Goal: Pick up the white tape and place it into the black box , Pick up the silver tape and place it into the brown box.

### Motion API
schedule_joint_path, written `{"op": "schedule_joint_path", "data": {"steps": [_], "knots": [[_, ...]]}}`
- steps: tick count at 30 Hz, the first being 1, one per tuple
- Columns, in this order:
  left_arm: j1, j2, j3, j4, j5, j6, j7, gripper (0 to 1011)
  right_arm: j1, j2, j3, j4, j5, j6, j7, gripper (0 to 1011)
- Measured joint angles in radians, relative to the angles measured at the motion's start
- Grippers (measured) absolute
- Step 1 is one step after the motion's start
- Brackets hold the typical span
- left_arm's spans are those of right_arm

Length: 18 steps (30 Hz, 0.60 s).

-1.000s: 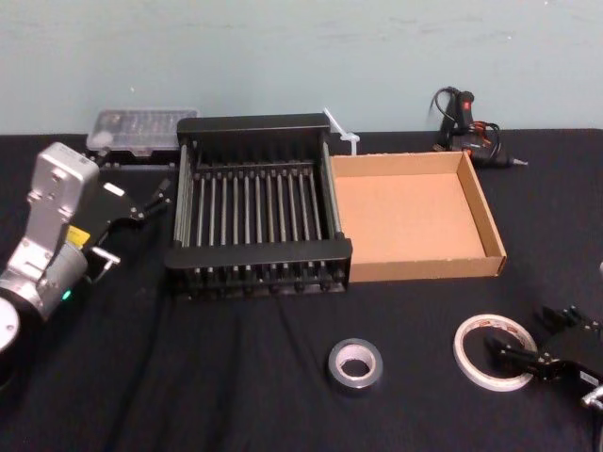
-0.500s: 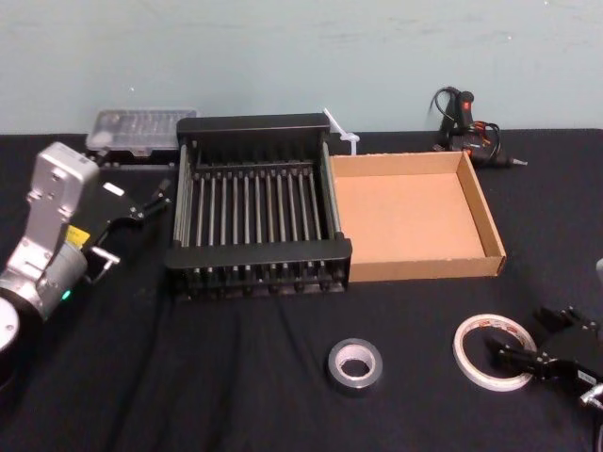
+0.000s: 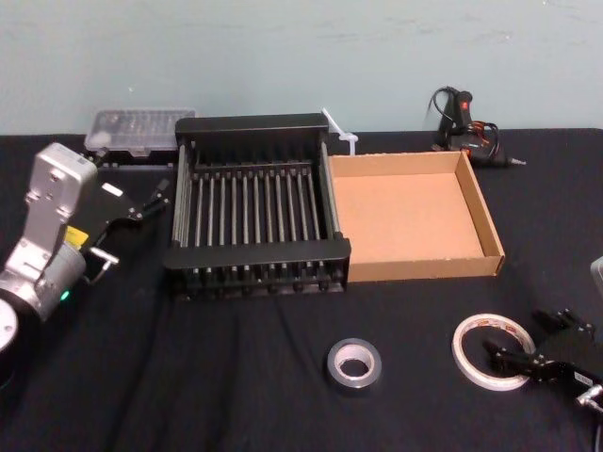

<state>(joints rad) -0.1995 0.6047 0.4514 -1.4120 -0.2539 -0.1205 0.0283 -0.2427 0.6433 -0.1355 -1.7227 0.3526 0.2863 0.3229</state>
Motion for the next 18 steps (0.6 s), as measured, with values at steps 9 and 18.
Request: {"op": "schedule_joint_path", "data": {"steps": [9, 18], "knots": [[0.000, 0.000, 0.000, 0.000, 0.000, 0.000, 0.000, 1001, 0.000, -0.005, 0.004, 0.001, -0.006, 0.003, 0.002, 1002], [0.000, 0.000, 0.000, 0.000, 0.000, 0.000, 0.000, 1001, 0.000, -0.004, 0.004, 0.001, -0.005, 0.002, 0.002, 1000]]}}
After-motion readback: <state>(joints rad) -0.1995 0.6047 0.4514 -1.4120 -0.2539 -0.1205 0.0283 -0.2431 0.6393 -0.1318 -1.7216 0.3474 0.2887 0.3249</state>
